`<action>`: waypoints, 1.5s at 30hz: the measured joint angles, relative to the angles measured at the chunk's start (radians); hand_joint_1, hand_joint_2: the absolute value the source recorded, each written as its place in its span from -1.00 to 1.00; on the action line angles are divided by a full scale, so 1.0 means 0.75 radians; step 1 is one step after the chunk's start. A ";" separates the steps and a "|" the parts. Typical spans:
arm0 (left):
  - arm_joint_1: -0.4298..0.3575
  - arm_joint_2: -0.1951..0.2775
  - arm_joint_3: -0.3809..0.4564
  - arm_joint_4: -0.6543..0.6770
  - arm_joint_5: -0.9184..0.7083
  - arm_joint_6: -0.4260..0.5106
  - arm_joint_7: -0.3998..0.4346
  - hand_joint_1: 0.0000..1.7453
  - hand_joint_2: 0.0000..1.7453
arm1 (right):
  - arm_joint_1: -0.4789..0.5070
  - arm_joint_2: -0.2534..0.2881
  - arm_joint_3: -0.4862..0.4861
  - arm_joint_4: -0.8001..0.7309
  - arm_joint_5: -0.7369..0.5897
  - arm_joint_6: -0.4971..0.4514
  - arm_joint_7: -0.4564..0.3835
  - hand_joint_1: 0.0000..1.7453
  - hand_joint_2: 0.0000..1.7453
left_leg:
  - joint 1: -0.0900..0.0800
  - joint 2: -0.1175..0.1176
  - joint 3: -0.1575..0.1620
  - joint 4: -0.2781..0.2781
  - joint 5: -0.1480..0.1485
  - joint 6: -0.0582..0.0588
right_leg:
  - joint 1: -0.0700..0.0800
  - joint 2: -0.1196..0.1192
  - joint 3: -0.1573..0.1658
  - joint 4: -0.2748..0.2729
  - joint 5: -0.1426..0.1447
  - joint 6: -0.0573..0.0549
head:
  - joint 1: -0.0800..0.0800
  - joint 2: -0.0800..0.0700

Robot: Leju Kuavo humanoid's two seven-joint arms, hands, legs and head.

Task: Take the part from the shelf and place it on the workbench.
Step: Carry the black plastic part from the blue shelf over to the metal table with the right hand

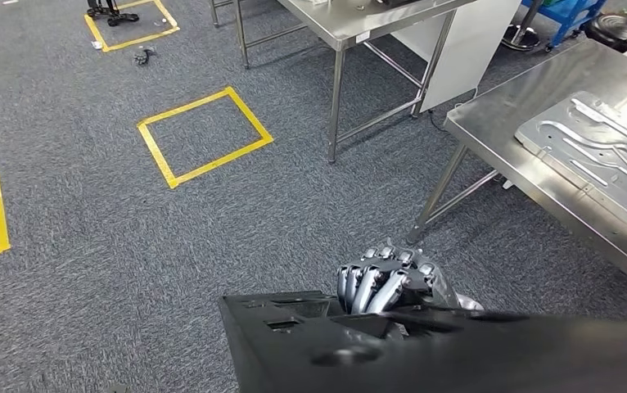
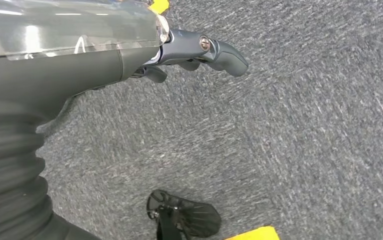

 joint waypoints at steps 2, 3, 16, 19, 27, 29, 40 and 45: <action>0.000 -0.003 0.000 0.000 0.000 0.004 0.003 -1.00 1.00 | -0.006 0.000 0.000 -0.004 -0.003 -0.002 0.002 1.00 1.00 | 0.003 0.024 0.006 -0.012 0.006 0.017 | 0.001 -0.054 -0.023 0.051 -0.034 0.013 | 0.006 0.000; 0.002 -0.003 0.000 0.000 -0.001 0.007 0.004 -1.00 1.00 | -0.010 0.000 0.000 -0.005 -0.004 -0.005 0.002 1.00 1.00 | 0.002 0.038 0.008 -0.016 0.007 0.023 | 0.000 -0.090 -0.053 0.113 -0.068 0.019 | 0.009 0.000; -0.001 0.001 0.011 0.000 0.050 0.020 -0.005 -1.00 1.00 | -0.027 0.023 -0.002 -0.003 -0.065 0.032 0.010 1.00 1.00 | -0.006 0.175 0.058 -0.024 -0.036 -0.023 | 0.005 -0.183 0.007 -0.038 0.026 -0.015 | 0.010 0.000; -0.001 0.000 0.021 0.000 0.063 0.029 0.005 -1.00 1.00 | -0.028 0.054 -0.002 -0.003 -0.054 0.046 0.017 1.00 1.00 | -0.004 0.091 -0.013 0.143 -0.126 -0.033 | -0.001 -0.145 0.028 -0.059 0.033 -0.038 | 0.002 0.000; 0.004 0.003 0.036 0.000 0.060 0.029 -0.017 -1.00 1.00 | -0.008 0.082 -0.012 -0.004 -0.045 0.045 0.027 1.00 1.00 | 0.003 -0.010 -0.008 0.021 0.008 -0.028 | 0.000 -0.021 0.018 -0.012 0.005 -0.026 | -0.001 0.000; 0.002 0.004 0.036 0.000 0.054 0.034 -0.019 -1.00 1.00 | 0.000 0.083 -0.024 -0.005 -0.047 0.048 0.025 1.00 1.00 | -0.001 -0.018 0.000 -0.002 0.006 -0.017 | -0.002 0.000 0.007 -0.007 0.004 -0.011 | -0.001 0.000; -0.002 0.005 0.033 0.000 0.025 0.021 -0.046 -1.00 1.00 | 0.030 0.086 -0.065 -0.023 -0.041 0.064 0.031 1.00 1.00 | 0.004 0.125 0.035 -0.030 -0.001 0.017 | -0.021 -0.160 -0.106 0.178 -0.029 0.038 | 0.010 0.000; -0.009 0.002 0.032 0.000 0.032 -0.053 -0.080 -1.00 1.00 | 0.054 0.090 -0.063 -0.031 0.033 0.031 0.026 1.00 1.00 | -0.004 0.174 0.063 -0.038 -0.021 -0.021 | 0.003 -0.202 -0.009 -0.026 0.030 0.007 | 0.009 0.000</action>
